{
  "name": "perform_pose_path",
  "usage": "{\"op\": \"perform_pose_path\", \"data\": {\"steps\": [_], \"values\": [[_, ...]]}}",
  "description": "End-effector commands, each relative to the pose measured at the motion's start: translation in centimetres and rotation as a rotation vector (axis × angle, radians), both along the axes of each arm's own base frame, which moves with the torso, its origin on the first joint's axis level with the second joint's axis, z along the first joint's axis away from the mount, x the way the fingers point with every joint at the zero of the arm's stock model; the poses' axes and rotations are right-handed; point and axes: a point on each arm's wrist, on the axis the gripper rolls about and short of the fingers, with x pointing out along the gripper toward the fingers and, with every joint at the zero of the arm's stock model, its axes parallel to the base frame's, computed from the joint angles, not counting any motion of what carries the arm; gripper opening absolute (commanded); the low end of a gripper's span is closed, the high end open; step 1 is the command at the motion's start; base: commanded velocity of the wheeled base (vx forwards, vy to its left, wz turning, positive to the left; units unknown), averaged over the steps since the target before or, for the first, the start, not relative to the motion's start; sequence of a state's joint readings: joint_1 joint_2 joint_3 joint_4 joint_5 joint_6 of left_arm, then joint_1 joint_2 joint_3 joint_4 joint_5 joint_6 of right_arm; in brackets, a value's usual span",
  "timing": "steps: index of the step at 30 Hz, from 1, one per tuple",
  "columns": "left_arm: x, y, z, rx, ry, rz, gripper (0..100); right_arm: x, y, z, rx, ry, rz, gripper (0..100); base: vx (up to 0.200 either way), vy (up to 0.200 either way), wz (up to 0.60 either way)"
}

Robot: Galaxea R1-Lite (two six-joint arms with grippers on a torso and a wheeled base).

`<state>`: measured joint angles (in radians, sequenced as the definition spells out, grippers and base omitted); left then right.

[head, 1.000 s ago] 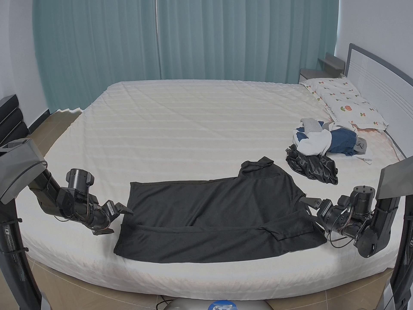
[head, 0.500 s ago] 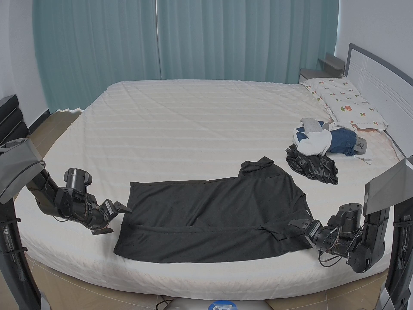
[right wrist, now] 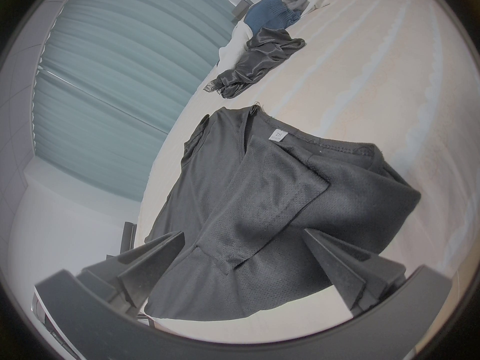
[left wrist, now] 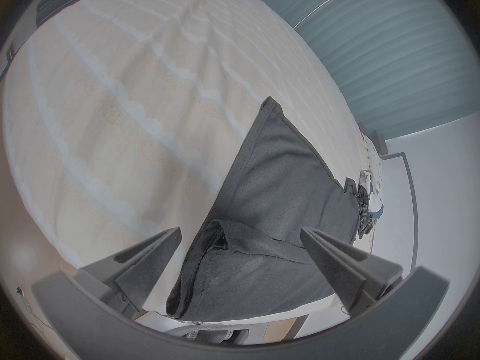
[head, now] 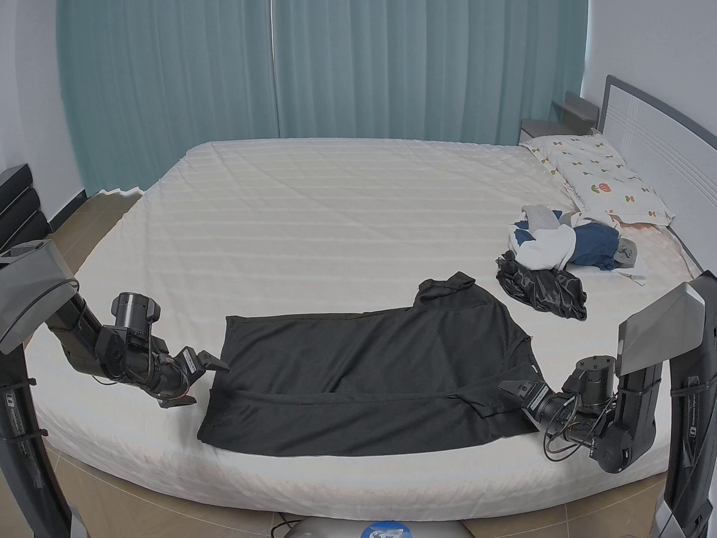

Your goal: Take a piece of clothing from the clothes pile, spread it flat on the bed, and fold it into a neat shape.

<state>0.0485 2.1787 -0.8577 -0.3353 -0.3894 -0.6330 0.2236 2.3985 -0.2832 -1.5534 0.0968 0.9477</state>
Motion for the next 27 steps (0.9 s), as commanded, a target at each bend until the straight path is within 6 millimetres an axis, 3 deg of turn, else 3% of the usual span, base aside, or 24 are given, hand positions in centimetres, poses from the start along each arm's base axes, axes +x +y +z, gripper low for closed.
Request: {"op": "perform_pose_path", "data": {"steps": [1,6,7,19,27], "values": [[0.0,0.0,0.0,0.000,-0.001,0.001,100,0.3,0.2,-0.4,-0.007,-0.005,-0.005,100,0.000,0.000,0.00],[0.0,0.0,0.0,0.000,-0.001,0.001,100,0.9,0.4,-0.8,-0.023,-0.020,-0.034,100,0.000,0.000,0.00],[0.0,0.0,0.0,0.000,-0.001,0.001,100,1.0,0.4,-0.8,-0.025,-0.022,-0.038,0,0.000,0.000,0.00],[0.0,0.0,0.0,0.000,-0.001,0.000,100,0.6,0.8,-0.3,-0.054,-0.037,-0.074,0,0.000,0.000,0.00],[0.0,0.0,0.0,0.000,0.000,0.000,100,-0.1,0.8,1.7,-0.040,-0.075,-0.069,0,0.000,0.000,0.00]]}}
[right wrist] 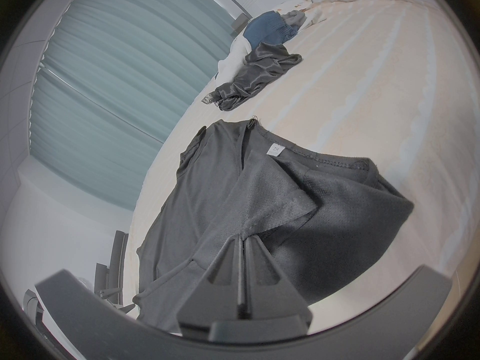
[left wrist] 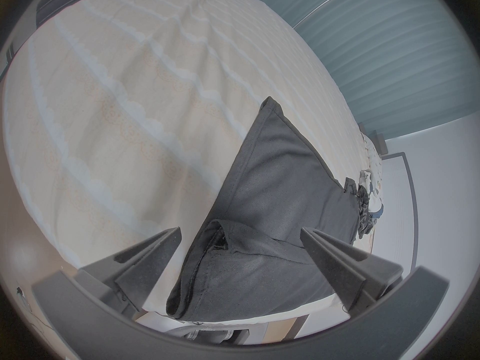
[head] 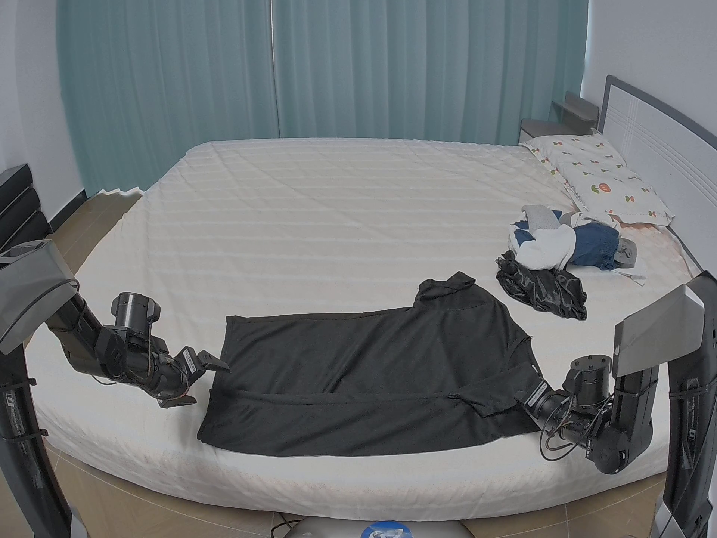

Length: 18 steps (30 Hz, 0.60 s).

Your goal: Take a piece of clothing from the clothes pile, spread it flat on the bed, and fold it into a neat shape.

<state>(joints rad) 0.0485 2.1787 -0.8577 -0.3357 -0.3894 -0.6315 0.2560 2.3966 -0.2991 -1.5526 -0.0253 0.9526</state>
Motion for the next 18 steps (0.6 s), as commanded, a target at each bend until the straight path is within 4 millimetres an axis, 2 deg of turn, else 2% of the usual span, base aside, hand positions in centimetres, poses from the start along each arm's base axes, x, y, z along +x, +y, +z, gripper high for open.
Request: {"op": "perform_pose_path", "data": {"steps": [1,7,18], "values": [[0.0,0.0,0.0,-0.001,0.001,0.001,100,-0.4,0.1,1.9,0.015,-0.055,0.009,0,0.000,0.000,0.00],[0.0,0.0,0.0,-0.001,0.001,0.001,100,-0.9,0.4,3.4,0.022,-0.091,0.024,0,0.000,0.000,0.00],[0.0,0.0,0.0,0.001,0.001,0.000,100,-0.5,0.5,6.2,0.034,-0.196,0.033,0,0.000,0.000,0.00]]}}
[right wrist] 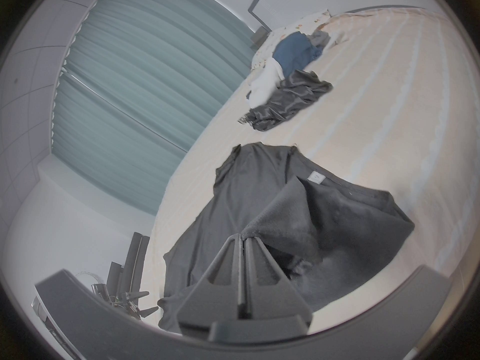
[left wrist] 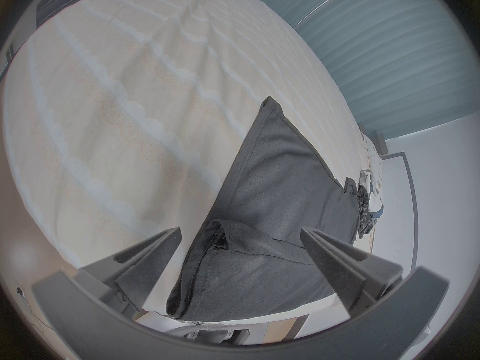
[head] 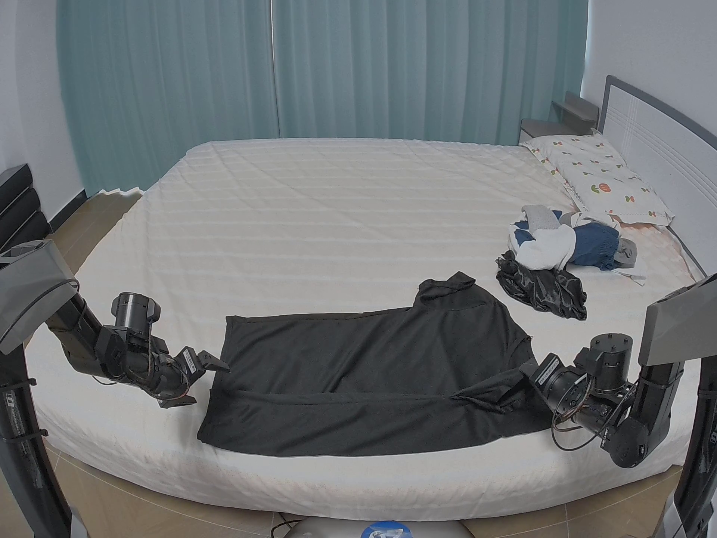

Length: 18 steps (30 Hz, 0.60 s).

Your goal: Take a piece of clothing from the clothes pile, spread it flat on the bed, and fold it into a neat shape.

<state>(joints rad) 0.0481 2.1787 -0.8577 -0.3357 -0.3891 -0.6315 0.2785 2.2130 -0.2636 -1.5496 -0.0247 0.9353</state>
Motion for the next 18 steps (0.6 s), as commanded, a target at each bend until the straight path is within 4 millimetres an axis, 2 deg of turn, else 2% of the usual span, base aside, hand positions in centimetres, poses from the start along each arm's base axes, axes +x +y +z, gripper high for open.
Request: {"op": "perform_pose_path", "data": {"steps": [1,13,18], "values": [[0.0,0.0,0.0,0.001,0.001,0.000,100,0.7,0.2,1.7,0.005,-0.061,0.007,0,0.000,0.000,0.00],[0.0,0.0,0.0,0.001,0.001,0.000,100,0.1,0.1,3.8,-0.016,-0.051,0.024,0,0.000,0.000,0.00],[0.0,0.0,0.0,0.001,0.001,0.000,100,-0.6,0.4,3.1,-0.043,0.024,0.056,0,0.000,0.000,0.00]]}}
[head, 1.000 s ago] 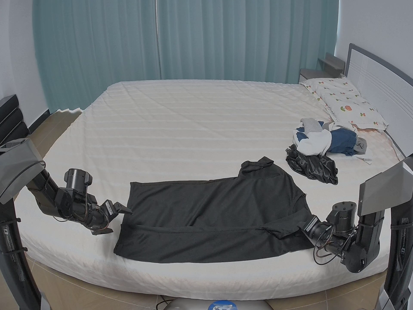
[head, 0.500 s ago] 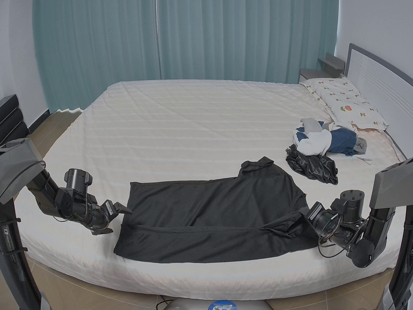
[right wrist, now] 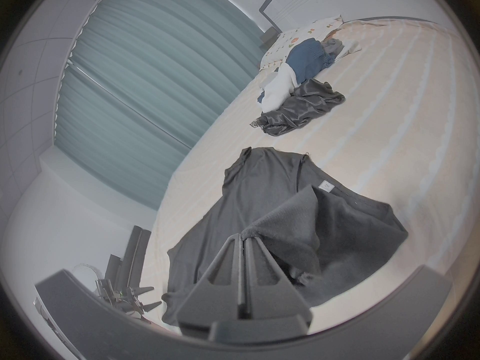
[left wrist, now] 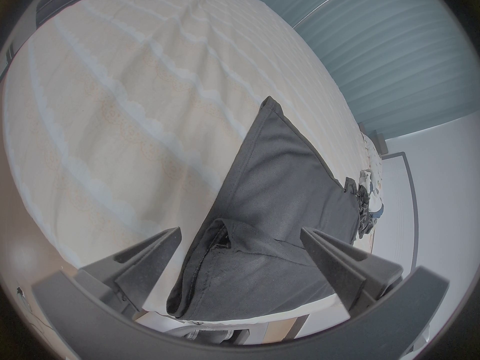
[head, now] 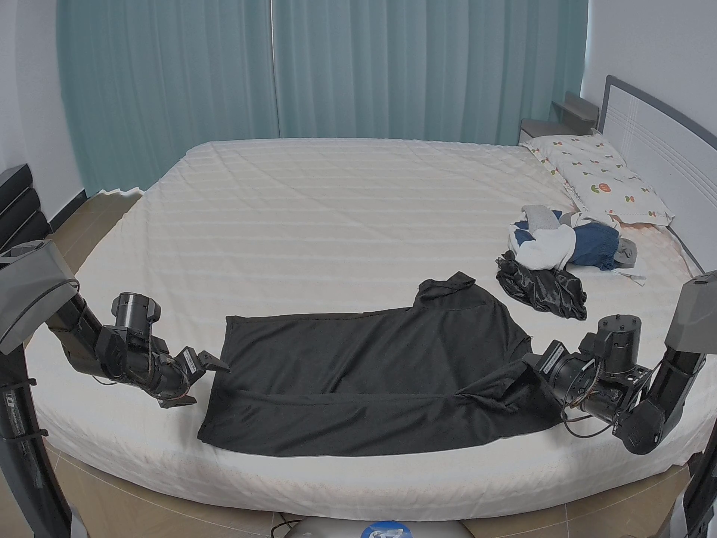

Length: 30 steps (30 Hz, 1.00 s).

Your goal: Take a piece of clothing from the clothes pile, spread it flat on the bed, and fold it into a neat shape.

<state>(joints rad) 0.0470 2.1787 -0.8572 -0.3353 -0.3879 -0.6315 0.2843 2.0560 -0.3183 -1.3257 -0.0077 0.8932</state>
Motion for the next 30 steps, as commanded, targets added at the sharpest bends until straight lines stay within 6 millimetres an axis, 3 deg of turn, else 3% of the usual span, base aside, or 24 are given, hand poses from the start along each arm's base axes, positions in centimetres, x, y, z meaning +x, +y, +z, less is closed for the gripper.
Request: {"op": "perform_pose_path", "data": {"steps": [1,6,7,19,25,30], "values": [[0.0,0.0,0.0,0.000,0.000,0.001,100,-0.6,0.3,0.1,-0.011,0.025,0.018,0,0.000,0.000,0.00],[0.0,0.0,0.0,0.000,0.000,0.001,100,-2.2,-0.2,-1.4,-0.127,0.146,0.061,0,0.000,0.000,0.00],[0.0,0.0,0.0,0.000,0.000,0.001,100,-2.6,-0.3,-1.7,-0.150,0.165,0.072,100,0.000,0.000,0.00],[0.0,0.0,0.0,0.000,0.000,0.001,100,-2.2,-1.3,-2.7,-0.189,0.207,0.052,100,0.000,0.000,0.00],[0.0,0.0,0.0,0.000,0.000,0.001,100,0.0,-2.1,-3.4,-0.157,0.144,0.011,100,0.000,0.000,0.00],[0.0,0.0,0.0,0.000,0.000,0.001,100,2.7,-2.7,-5.4,-0.128,0.144,0.025,100,0.000,0.000,0.00]]}}
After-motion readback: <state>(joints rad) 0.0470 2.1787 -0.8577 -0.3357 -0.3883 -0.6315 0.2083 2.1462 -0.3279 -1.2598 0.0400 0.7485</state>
